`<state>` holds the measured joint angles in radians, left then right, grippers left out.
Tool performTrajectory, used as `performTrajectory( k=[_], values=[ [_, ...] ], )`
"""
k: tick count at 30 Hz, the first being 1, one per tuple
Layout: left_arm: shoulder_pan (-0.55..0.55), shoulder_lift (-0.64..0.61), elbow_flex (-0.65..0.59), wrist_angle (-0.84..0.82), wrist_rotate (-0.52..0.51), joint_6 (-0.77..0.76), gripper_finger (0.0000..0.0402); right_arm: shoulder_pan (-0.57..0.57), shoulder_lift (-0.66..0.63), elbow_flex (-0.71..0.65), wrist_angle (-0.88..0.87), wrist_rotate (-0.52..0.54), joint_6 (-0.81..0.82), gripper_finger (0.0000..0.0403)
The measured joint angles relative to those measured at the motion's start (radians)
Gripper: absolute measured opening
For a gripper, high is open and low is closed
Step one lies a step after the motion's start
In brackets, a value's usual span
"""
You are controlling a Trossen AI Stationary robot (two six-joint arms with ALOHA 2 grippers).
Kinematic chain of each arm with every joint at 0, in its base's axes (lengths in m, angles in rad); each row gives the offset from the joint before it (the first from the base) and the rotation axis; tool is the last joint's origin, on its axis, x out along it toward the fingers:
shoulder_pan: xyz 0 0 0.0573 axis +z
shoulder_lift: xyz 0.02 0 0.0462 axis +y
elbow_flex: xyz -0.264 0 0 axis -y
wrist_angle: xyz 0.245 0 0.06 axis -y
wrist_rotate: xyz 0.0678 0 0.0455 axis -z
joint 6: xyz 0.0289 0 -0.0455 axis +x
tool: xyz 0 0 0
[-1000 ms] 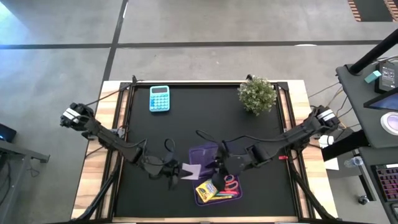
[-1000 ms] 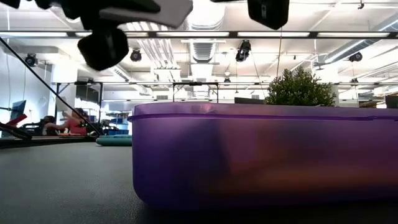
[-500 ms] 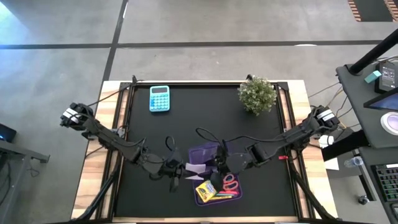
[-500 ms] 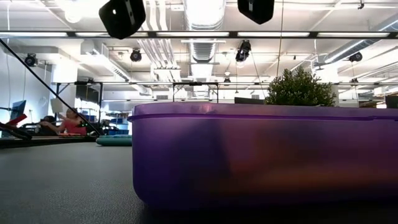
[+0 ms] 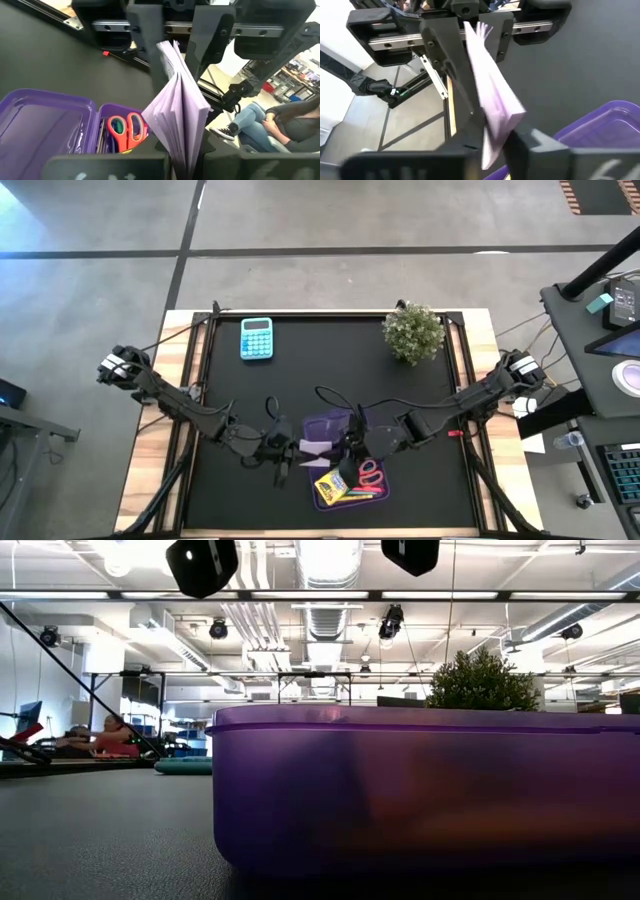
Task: Pack school essentials
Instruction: Put the pink sticky notes into the purple supply box
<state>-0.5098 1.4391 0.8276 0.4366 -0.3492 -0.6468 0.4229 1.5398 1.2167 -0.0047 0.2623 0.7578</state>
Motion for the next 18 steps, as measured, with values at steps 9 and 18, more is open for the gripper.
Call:
performTrajectory(
  k=[9,18],
  values=[
    [0.000,0.001,0.000,-0.008,0.007,-0.002,0.0046,-0.003,-0.006,0.002,-0.053,-0.035,0.062,0.0009],
    [-0.002,-0.021,-0.002,-0.228,0.154,-0.114,0.0164,0.002,-0.029,0.001,-0.298,-0.205,0.236,0.0009]
  ],
)
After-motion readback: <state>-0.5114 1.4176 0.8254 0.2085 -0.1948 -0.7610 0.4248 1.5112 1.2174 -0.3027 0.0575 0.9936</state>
